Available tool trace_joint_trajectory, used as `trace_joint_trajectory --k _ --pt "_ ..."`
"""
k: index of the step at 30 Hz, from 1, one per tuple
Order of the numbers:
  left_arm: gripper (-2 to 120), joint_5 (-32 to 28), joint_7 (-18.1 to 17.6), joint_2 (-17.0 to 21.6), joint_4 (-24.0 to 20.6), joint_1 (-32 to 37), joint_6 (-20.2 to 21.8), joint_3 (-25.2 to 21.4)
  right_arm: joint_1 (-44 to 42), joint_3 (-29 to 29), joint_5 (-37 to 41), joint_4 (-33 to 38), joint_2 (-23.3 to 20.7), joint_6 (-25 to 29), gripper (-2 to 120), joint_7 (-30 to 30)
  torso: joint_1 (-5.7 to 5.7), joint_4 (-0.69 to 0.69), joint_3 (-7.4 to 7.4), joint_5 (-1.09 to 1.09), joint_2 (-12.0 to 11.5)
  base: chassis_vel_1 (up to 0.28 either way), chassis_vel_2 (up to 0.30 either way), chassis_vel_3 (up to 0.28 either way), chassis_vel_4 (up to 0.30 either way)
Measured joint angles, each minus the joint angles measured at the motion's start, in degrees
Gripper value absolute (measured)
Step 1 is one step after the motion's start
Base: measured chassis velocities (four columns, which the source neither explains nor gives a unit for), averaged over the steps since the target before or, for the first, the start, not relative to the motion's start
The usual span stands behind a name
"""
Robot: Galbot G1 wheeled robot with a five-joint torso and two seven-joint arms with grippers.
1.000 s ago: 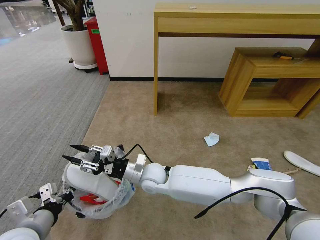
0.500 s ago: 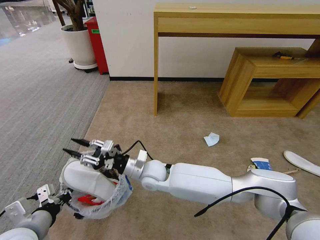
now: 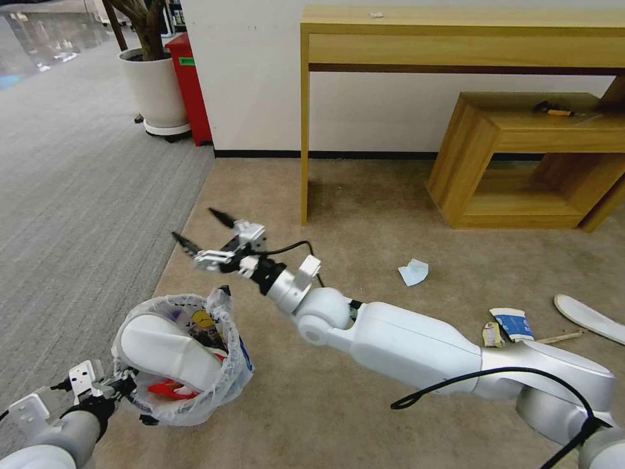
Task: Pick up the trash bin and place the garbage on the floor into it.
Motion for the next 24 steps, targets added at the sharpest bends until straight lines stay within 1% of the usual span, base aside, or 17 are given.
trace_joint_trajectory --k 3,5,6,8,9,11,12,14,15,17,19,22,23,24 --pt "0 0.08 0.07 -0.10 -0.16 0.10 -0.06 -0.11 -0.71 1.22 -0.60 -0.15 -0.89 -0.13 100 0.40 0.00 0.01 0.00 0.00 0.00 0.000 0.000 0.000 0.000" --pt "0 0.09 0.18 -0.25 -0.41 0.23 -0.12 -0.45 -2.50 3.89 -1.19 -0.36 -2.96 -0.19 100 0.85 0.00 0.00 0.00 0.01 0.00 0.000 0.000 0.000 0.000" --pt "0 0.09 0.18 -0.25 -0.41 0.23 -0.12 -0.45 -2.50 3.89 -1.19 -0.36 -2.96 -0.19 100 0.85 0.00 0.00 0.00 0.01 0.00 0.000 0.000 0.000 0.000" --pt "0 0.34 0.42 -0.38 -0.43 0.30 -0.32 -0.70 -4.10 5.98 -1.65 -0.53 -4.80 -0.09 100 1.01 0.00 0.00 0.00 0.01 0.00 0.000 0.000 0.000 0.000" --pt "0 0.34 0.42 -0.38 -0.43 0.30 -0.32 -0.70 -4.10 5.98 -1.65 -0.53 -4.80 -0.09 100 1.01 0.00 0.00 0.00 0.01 0.00 0.000 0.000 0.000 0.000" --pt "0 0.45 0.57 -0.53 -0.56 0.36 -0.48 -0.88 -6.49 9.30 -1.96 -0.77 -7.54 0.35 100 1.17 0.00 0.00 0.00 0.01 0.00 0.000 0.000 0.000 0.000" --pt "0 0.45 0.57 -0.53 -0.56 0.36 -0.48 -0.88 -6.49 9.30 -1.96 -0.77 -7.54 0.35 100 1.17 0.00 0.00 0.00 0.01 0.00 0.000 0.000 0.000 0.000" --pt "0 0.50 0.62 -0.65 -0.59 0.22 -0.53 -1.11 -8.42 12.27 -1.89 -1.05 -10.04 0.85 100 1.57 0.00 -0.01 0.00 0.01 0.00 0.000 0.000 0.000 0.000" --pt "0 0.50 0.62 -0.65 -0.59 0.22 -0.53 -1.11 -8.42 12.27 -1.89 -1.05 -10.04 0.85 100 1.57 0.00 -0.01 0.00 0.01 0.00 0.000 0.000 0.000 0.000" --pt "0 0.73 0.68 -0.88 -0.62 0.26 -0.63 -1.30 -10.45 15.19 -1.95 -1.56 -12.30 1.34 100 1.70 0.00 0.00 0.00 0.01 0.00 0.000 0.000 0.000 0.000" --pt "0 0.75 0.70 -0.95 -0.68 0.22 -0.68 -1.39 -10.95 15.90 -2.03 -1.68 -12.75 1.45 100 1.72 0.00 0.00 0.00 0.01 0.00 0.000 0.000 0.000 0.000" --pt "0 1.02 0.84 -1.34 -0.94 0.08 -0.86 -1.73 -13.96 19.84 -2.76 -2.32 -14.92 1.72 100 1.85 0.00 0.01 0.00 0.01 0.00 0.000 0.000 0.000 0.000" --pt "0 1.02 0.84 -1.34 -0.94 0.08 -0.86 -1.73 -13.96 19.84 -2.76 -2.32 -14.92 1.72 100 1.85 0.00 0.01 0.00 0.01 0.00 0.000 0.000 0.000 0.000" --pt "0 1.25 0.87 -1.46 -0.98 0.11 -0.89 -1.79 -15.35 21.16 -3.39 -2.48 -15.69 1.91 100 1.86 0.00 0.00 0.00 -0.01 0.00 0.000 0.000 0.000 0.000"
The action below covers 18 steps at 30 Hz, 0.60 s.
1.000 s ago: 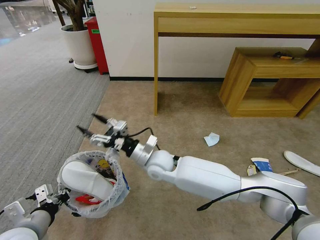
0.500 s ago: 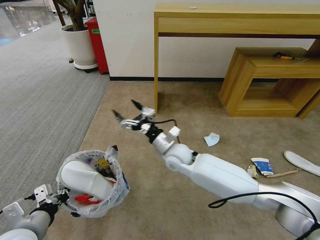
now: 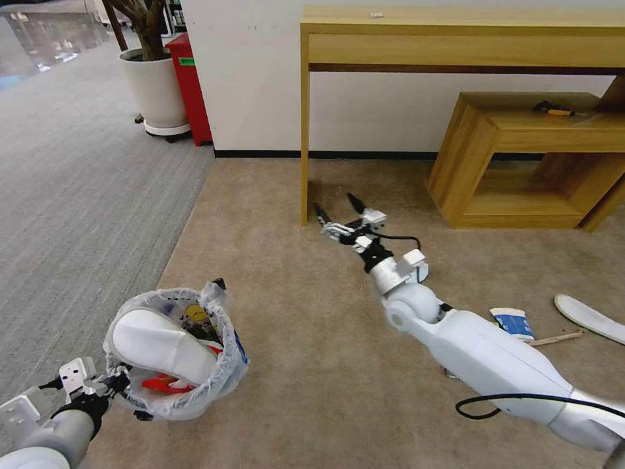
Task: Pick up the trash bin and place the garbage on the floor into it.
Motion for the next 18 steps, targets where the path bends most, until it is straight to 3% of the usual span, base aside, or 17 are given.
trace_joint_trajectory --k 18 --pt "0 1.94 0.70 -0.40 -0.24 0.05 -0.42 0.18 -20.18 16.52 -6.39 -1.28 -4.31 2.93 100 -1.93 0.00 -0.01 0.00 0.03 0.00 0.000 0.000 0.000 0.000"
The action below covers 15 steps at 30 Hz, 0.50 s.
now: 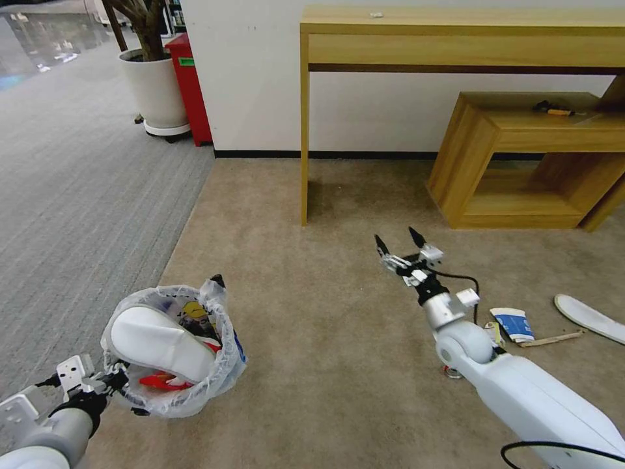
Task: Pick up the trash bin and place the garbage on the floor into it.
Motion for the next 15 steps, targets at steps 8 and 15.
trace_joint_trajectory --k 8,15 --pt "0 0.73 0.35 -0.32 -0.38 0.41 -0.30 0.00 -7.19 6.81 -3.55 0.05 0.23 1.51 100 -0.88 0.00 0.01 0.00 -0.03 0.00 0.000 0.000 0.000 0.000" --pt "0 1.45 0.38 -0.60 -0.53 0.52 -0.30 0.30 -12.00 10.89 -6.63 -0.47 0.35 2.19 100 -0.93 0.00 0.00 0.00 -0.02 0.00 0.000 0.000 0.000 0.000"
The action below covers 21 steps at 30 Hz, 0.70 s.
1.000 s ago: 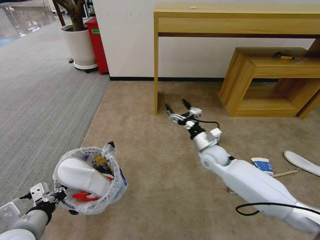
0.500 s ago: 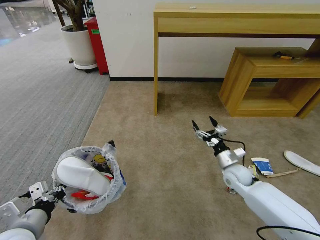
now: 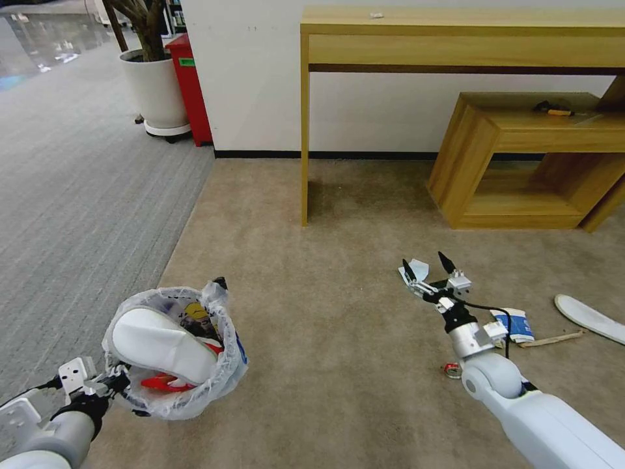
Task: Pick up the trash bin and place the garbage on the floor into it.
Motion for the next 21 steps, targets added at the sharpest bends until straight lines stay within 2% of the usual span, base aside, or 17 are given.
trace_joint_trajectory --k 8,21 --pt "0 2.71 0.64 -0.66 -0.19 0.04 -0.13 0.32 -2.67 3.06 -1.66 -0.39 0.29 0.81 100 0.03 0.00 0.00 0.00 -0.01 0.00 0.000 0.000 0.000 0.000" --pt "0 4.62 1.26 -1.36 0.58 -0.48 -0.68 0.28 -3.18 3.61 -4.92 -1.29 2.66 1.07 100 0.26 0.00 0.00 0.00 -0.01 0.00 0.000 0.000 0.000 0.000"
